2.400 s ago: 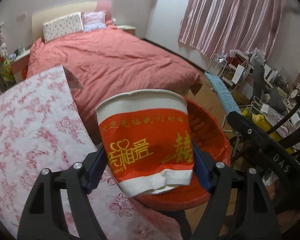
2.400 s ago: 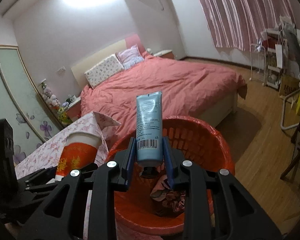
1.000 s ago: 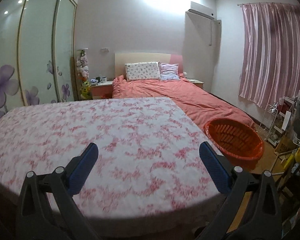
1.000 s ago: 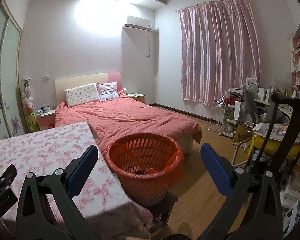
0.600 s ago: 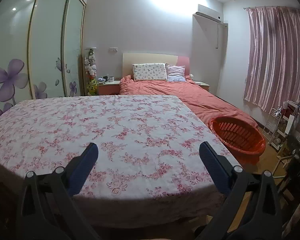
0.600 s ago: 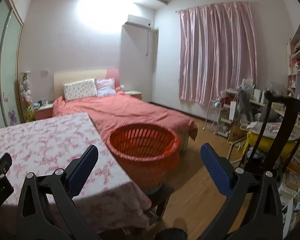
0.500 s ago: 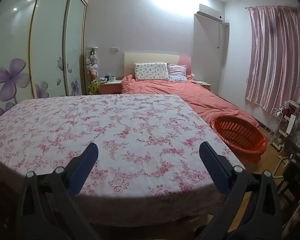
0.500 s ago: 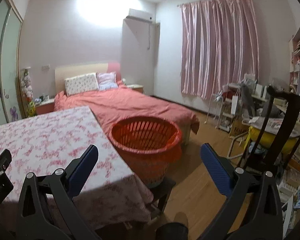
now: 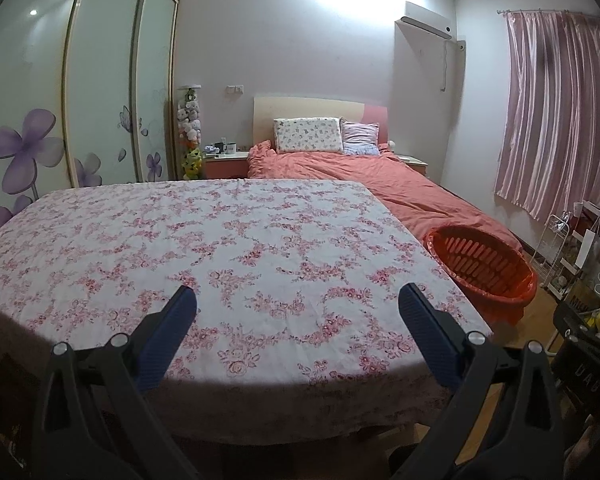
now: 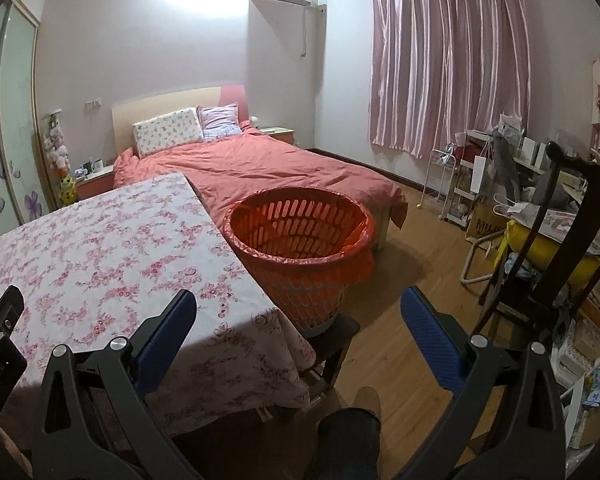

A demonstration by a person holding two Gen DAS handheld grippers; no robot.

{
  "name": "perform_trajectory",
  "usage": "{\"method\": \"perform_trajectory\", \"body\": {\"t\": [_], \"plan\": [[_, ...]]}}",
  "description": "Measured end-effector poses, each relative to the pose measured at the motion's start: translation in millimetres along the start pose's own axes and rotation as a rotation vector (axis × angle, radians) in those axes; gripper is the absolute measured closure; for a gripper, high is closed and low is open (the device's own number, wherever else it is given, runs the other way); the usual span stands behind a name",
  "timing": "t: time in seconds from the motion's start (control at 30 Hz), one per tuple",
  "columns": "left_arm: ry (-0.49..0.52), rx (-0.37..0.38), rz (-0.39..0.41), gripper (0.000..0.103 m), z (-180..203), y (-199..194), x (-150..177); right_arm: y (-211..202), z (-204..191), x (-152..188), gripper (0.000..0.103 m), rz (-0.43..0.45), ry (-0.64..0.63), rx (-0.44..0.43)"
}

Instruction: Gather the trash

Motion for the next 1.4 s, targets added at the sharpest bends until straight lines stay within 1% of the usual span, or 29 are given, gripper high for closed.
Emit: {"method": "perform_trajectory", "body": {"t": [0.27, 0.63, 1.4], "plan": [[0.003, -0.004, 0.002, 0.004, 2, -2, -1, 1, 2, -1, 0.002, -0.019, 0.004, -0.008], [0.023, 0.004, 0.014, 0.004, 9, -11, -7, 1, 0, -3, 0.002, -0.015, 0.007, -0.013], [0.005, 0.006, 0.012, 0.004, 7, -10, -10, -3, -4, -9, 0.002, -0.001, 0.007, -0.027]]}}
Point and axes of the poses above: each gripper's, at about its wrist camera, not at the fingertips, and y roughly the way its jaws point, z to its right, x to its underside, the point moved 3 cm from there along y, roughly the way its jaws point, and after that the axes turned 7 degrees about x, right-handed, at the moved point
